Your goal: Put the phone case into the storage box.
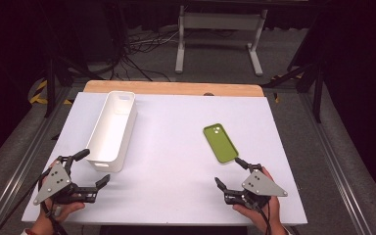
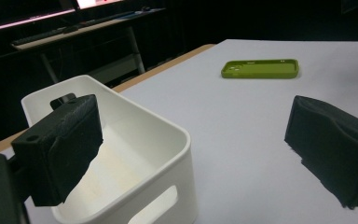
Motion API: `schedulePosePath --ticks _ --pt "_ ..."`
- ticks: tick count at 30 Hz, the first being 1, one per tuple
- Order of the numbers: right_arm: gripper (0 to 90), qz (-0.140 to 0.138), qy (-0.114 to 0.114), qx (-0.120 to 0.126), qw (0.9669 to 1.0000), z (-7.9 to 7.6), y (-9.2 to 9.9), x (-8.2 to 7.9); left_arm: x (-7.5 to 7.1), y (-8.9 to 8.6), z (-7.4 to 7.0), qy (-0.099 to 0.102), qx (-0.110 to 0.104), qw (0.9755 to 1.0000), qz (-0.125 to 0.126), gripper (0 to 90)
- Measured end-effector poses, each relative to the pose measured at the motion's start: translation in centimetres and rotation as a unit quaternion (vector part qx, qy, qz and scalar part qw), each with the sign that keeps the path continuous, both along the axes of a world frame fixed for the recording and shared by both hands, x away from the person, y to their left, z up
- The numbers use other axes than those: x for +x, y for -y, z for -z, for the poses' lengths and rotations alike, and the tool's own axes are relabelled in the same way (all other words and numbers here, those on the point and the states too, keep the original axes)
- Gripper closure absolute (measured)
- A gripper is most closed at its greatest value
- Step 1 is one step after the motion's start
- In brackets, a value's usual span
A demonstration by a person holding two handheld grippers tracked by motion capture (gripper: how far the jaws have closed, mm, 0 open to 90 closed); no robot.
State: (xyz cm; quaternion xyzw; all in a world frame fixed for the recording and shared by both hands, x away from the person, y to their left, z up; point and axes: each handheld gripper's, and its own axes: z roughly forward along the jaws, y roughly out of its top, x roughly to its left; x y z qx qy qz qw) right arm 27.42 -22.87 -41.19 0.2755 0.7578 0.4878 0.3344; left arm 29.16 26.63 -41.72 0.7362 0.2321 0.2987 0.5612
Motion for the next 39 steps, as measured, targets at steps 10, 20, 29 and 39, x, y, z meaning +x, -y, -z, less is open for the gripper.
schedulePosePath --ticks 10,20,29,39 --pt "16.7 0.005 -0.001 -0.008 1.0000 0.0 0.3 0.5 0.6 1.2 0.0 -0.007 0.013 0.9996 0.024 5.1" --pt "16.2 0.019 -0.010 -0.017 0.9996 -0.3 0.6 1.9 0.6 1.1 0.2 -0.014 0.013 0.9995 0.026 4.9" --pt "15.1 0.034 -0.041 -0.026 0.9982 -1.5 0.7 3.9 0.4 0.8 0.3 -0.017 0.012 0.9994 0.027 6.1" --pt "15.2 0.044 -0.062 -0.032 0.9966 -3.6 0.0 8.1 0.4 0.8 0.3 -0.021 0.011 0.9992 0.031 5.9"
